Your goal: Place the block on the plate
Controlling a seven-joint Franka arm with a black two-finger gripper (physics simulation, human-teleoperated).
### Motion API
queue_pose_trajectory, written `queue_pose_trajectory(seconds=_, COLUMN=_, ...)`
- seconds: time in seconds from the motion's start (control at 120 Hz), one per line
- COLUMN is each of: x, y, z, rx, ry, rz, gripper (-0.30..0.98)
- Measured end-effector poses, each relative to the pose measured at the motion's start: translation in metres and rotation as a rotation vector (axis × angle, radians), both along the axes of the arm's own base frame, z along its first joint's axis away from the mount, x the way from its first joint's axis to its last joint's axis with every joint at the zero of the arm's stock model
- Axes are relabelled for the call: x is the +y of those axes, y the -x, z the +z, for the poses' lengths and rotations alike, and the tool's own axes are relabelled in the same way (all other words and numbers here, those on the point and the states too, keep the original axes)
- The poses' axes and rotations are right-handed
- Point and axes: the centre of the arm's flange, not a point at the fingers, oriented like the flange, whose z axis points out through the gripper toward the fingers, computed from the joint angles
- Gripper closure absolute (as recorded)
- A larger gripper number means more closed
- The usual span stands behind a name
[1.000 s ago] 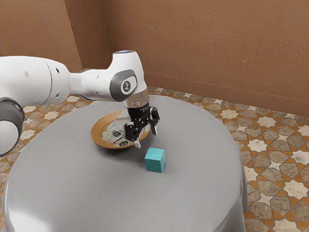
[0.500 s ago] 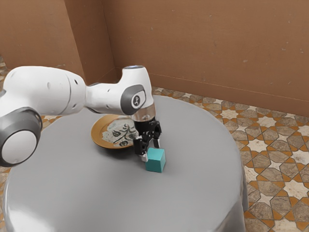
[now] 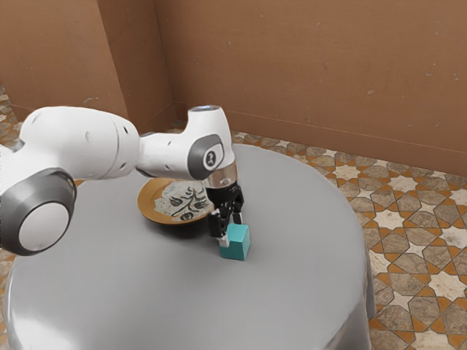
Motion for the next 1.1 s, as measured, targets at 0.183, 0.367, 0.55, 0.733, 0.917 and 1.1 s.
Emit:
queue_pose_trajectory(seconds=0.183, x=-0.002, y=0.000, z=-0.014, rx=0.018, ry=-0.002, rz=0.021, gripper=0.00)
queue_pose_trajectory(seconds=0.367, x=-0.008, y=-0.005, z=-0.012, rx=0.007, ry=0.004, rz=0.030, gripper=0.00)
queue_pose_trajectory(seconds=0.55, x=-0.008, y=-0.004, z=-0.024, rx=0.023, ry=0.001, rz=0.043, gripper=0.00)
queue_pose_trajectory(seconds=0.733, x=-0.008, y=-0.004, z=-0.026, rx=0.026, ry=0.000, rz=0.049, gripper=0.04)
queue_pose_trajectory(seconds=0.917, x=-0.008, y=-0.004, z=-0.028, rx=0.023, ry=0.002, rz=0.055, gripper=0.19)
queue_pose_trajectory(seconds=1.1, x=-0.008, y=-0.005, z=-0.021, rx=0.014, ry=0.008, rz=0.059, gripper=0.28)
